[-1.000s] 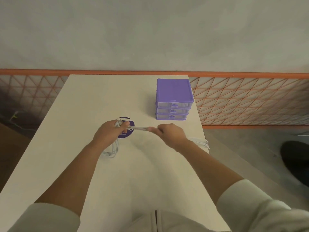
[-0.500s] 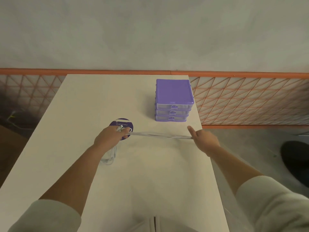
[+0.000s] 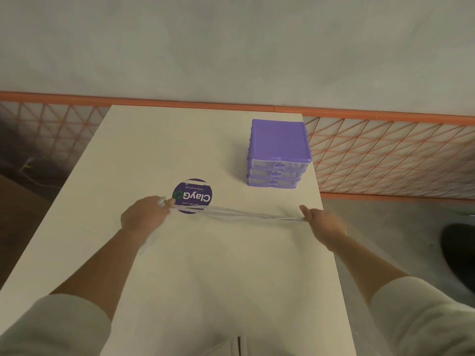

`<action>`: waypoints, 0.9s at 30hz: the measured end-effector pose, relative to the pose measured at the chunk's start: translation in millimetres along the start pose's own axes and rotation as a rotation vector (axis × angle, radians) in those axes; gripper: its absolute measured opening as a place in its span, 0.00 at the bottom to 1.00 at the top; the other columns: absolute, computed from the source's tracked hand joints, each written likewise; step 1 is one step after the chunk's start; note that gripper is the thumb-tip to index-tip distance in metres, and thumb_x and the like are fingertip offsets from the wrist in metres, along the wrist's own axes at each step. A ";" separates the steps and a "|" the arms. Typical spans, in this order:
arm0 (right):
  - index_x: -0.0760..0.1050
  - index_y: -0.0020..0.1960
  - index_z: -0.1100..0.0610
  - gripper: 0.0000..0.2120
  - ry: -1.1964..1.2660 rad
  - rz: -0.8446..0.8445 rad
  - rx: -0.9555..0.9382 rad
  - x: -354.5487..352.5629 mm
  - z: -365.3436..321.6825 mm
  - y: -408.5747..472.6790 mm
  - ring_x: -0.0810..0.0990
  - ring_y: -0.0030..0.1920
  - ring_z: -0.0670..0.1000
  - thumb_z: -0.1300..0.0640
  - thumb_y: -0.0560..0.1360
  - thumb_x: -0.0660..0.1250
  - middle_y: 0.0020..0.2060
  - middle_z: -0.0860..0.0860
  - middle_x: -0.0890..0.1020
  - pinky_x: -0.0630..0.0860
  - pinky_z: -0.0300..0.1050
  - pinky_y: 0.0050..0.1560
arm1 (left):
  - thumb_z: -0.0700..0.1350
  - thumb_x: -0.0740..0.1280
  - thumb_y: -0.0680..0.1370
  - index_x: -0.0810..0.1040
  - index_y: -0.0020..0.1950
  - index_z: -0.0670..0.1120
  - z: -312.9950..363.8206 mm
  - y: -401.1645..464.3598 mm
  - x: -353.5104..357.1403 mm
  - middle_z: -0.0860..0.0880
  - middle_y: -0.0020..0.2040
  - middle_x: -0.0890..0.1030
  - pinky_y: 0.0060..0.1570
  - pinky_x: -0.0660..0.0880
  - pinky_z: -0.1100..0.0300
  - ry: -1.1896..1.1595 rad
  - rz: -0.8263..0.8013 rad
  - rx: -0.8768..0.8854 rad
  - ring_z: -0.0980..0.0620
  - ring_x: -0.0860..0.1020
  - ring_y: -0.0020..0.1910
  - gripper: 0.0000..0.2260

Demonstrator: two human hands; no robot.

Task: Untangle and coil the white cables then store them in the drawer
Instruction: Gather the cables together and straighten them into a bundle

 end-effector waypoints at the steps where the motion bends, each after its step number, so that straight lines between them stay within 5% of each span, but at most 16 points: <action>1: 0.76 0.54 0.56 0.29 0.005 0.006 -0.032 0.9 -6.7 1.0 0.78 0.47 0.59 0.40 0.82 0.43 0.45 0.55 0.80 0.73 0.46 0.42 | 0.64 0.55 0.78 0.78 0.45 0.52 -3.3 0.3 1.6 0.52 0.45 0.79 0.44 0.68 0.57 0.035 0.005 -0.012 0.48 0.77 0.45 0.20; 3: 0.74 0.58 0.59 0.25 0.013 -0.019 -0.078 6.8 -17.6 1.2 0.75 0.56 0.61 0.45 0.84 0.44 0.51 0.59 0.79 0.69 0.49 0.53 | 0.64 0.54 0.79 0.79 0.49 0.52 -6.7 1.0 7.2 0.51 0.49 0.80 0.46 0.69 0.56 0.058 0.002 -0.026 0.46 0.77 0.48 0.20; 7: 0.66 0.46 0.57 0.19 0.020 -0.073 -0.060 16.8 -14.2 7.0 0.72 0.58 0.60 0.48 0.77 0.41 0.49 0.60 0.76 0.63 0.51 0.59 | 0.65 0.55 0.79 0.79 0.45 0.51 -13.3 0.0 20.4 0.51 0.44 0.79 0.47 0.70 0.55 0.007 -0.051 -0.025 0.46 0.77 0.46 0.21; 10: 0.70 0.54 0.58 0.18 -0.052 -0.077 -0.016 24.0 -2.7 20.5 0.70 0.61 0.59 0.51 0.80 0.44 0.57 0.59 0.76 0.61 0.52 0.67 | 0.65 0.55 0.79 0.79 0.44 0.51 -11.7 -1.3 28.7 0.56 0.41 0.79 0.48 0.72 0.54 -0.044 -0.080 0.013 0.48 0.77 0.46 0.22; 13: 0.72 0.61 0.59 0.17 -0.079 -0.044 -0.019 32.9 0.4 28.6 0.68 0.61 0.60 0.54 0.82 0.48 0.58 0.58 0.73 0.63 0.51 0.66 | 0.64 0.55 0.79 0.78 0.45 0.51 -7.0 -2.2 29.8 0.60 0.40 0.79 0.48 0.72 0.55 -0.056 -0.078 0.029 0.50 0.78 0.46 0.20; 19: 0.79 0.61 0.51 0.16 -0.030 0.102 -0.007 20.2 -2.7 17.2 0.67 0.61 0.56 0.54 0.82 0.55 0.57 0.53 0.76 0.73 0.51 0.56 | 0.64 0.56 0.79 0.79 0.43 0.51 -6.4 1.4 23.4 0.59 0.37 0.78 0.44 0.70 0.56 -0.115 -0.068 0.055 0.50 0.77 0.41 0.21; 24: 0.81 0.59 0.59 0.15 0.086 0.243 -0.124 11.6 -86.1 1.7 0.71 0.61 0.58 0.59 0.79 0.59 0.57 0.56 0.81 0.70 0.49 0.60 | 0.63 0.57 0.80 0.79 0.43 0.50 -0.4 5.2 19.5 0.59 0.34 0.76 0.40 0.67 0.57 -0.143 -0.092 0.089 0.51 0.75 0.37 0.20; 27: 0.76 0.67 0.58 0.17 0.274 0.132 -0.327 28.3 -178.4 -16.6 0.68 0.67 0.54 0.59 0.79 0.60 0.62 0.54 0.77 0.66 0.45 0.67 | 0.63 0.57 0.79 0.79 0.42 0.50 2.3 5.4 17.0 0.56 0.34 0.76 0.38 0.67 0.57 -0.146 -0.120 0.108 0.51 0.76 0.35 0.20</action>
Point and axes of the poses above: each hand's wrist, its own y-axis towards the middle knuckle, its own x-axis out of the palm, z = x × y, the point moved 10 cm from there along y, towards the middle knuckle
